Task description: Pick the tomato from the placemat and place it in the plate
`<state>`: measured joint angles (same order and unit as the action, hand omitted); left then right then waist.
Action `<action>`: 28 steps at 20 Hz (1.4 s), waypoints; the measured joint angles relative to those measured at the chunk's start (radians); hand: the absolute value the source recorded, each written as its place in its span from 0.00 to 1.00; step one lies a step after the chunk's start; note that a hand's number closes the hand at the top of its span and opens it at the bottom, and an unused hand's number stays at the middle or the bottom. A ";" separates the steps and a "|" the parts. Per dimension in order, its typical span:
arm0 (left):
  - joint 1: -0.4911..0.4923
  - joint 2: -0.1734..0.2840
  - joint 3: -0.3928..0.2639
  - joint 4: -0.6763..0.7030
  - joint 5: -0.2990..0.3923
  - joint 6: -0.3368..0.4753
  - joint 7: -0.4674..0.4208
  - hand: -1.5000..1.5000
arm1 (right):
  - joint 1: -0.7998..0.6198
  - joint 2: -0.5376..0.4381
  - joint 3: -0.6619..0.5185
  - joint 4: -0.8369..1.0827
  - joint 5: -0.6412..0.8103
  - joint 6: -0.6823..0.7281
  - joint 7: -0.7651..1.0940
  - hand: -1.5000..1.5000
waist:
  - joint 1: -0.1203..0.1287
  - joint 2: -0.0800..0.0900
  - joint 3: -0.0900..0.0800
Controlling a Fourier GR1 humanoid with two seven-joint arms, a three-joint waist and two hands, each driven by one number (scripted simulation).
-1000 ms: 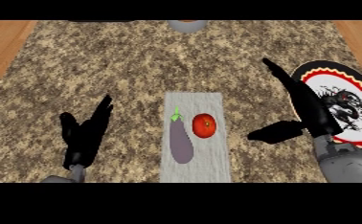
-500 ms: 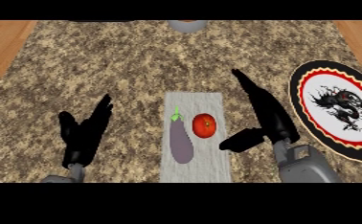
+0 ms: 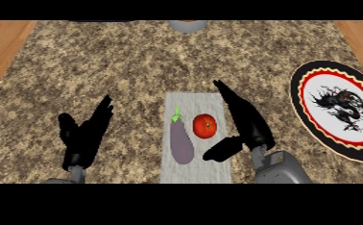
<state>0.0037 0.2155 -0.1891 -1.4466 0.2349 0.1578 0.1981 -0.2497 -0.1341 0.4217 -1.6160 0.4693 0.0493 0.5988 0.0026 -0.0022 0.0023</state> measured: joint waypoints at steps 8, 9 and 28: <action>-0.011 -0.029 0.026 0.022 -0.031 -0.030 -0.008 0.50 | -0.016 0.061 0.010 0.055 0.120 0.014 0.045 0.00 | 0.000 -0.001 0.002; -0.010 -0.032 0.026 0.011 -0.037 -0.026 0.006 0.50 | -0.022 0.063 0.001 0.073 0.131 0.015 0.043 0.00 | 0.000 -0.001 0.001; -0.011 -0.075 0.086 0.024 -0.094 -0.081 0.002 0.50 | -0.102 0.128 0.005 0.368 0.242 0.016 -0.111 1.00 | 0.002 -0.002 0.001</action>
<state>-0.0078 0.1405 -0.1035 -1.4226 0.1406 0.0764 0.2001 -0.3517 -0.0061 0.4269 -1.2484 0.7117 0.0652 0.4877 0.0045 -0.0042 0.0028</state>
